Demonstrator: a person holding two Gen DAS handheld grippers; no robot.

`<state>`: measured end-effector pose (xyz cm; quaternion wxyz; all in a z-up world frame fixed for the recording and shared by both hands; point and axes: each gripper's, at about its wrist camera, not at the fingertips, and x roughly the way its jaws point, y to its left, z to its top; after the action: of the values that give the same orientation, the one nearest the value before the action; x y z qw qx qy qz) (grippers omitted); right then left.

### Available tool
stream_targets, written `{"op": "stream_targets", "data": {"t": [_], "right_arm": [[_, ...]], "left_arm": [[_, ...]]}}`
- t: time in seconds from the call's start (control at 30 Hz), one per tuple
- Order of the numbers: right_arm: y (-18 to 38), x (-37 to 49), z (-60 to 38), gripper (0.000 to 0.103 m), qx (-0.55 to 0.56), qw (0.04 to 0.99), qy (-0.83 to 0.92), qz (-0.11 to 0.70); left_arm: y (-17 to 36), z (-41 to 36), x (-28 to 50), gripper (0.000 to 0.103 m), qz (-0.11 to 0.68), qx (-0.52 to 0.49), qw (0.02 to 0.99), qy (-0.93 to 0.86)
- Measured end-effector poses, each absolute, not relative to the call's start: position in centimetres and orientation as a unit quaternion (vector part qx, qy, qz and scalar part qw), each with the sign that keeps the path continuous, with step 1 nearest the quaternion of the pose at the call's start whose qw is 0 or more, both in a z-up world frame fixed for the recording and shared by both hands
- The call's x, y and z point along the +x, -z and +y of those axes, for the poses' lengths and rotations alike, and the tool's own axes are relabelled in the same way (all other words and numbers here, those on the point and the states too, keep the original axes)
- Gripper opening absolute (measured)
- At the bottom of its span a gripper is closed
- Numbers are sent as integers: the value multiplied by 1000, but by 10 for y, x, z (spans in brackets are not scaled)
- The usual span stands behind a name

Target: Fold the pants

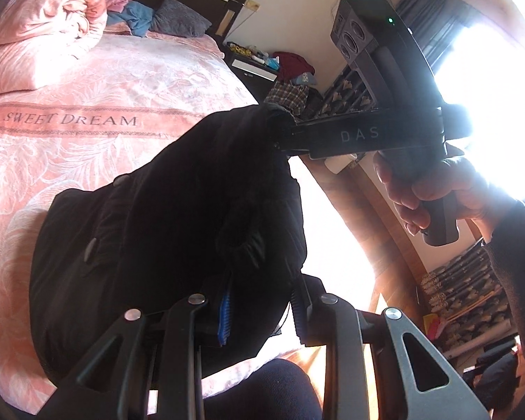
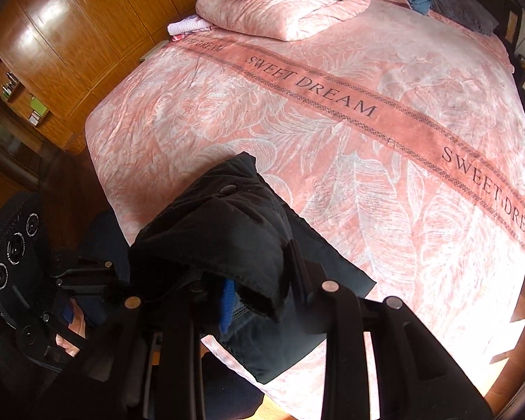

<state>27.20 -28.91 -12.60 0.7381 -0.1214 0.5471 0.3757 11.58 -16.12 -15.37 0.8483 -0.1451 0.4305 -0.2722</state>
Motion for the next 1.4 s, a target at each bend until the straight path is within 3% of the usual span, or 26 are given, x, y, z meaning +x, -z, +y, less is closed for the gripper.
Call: {"op": "stream_targets", "data": {"t": [0.47,1.1,1.4], "right_arm": [[191,275,-336,26,-97,730,-380,559],[206,279,-344,26,-132,723,-407,543],[205,268,-334,25,-213,722,-410,515]], "left_arm": [[200,-209,115,27,478,-91,832,268],[207,-222,124,27,509,-64,816,266],[210,-233,127,27,515,-47,815,262]]}}
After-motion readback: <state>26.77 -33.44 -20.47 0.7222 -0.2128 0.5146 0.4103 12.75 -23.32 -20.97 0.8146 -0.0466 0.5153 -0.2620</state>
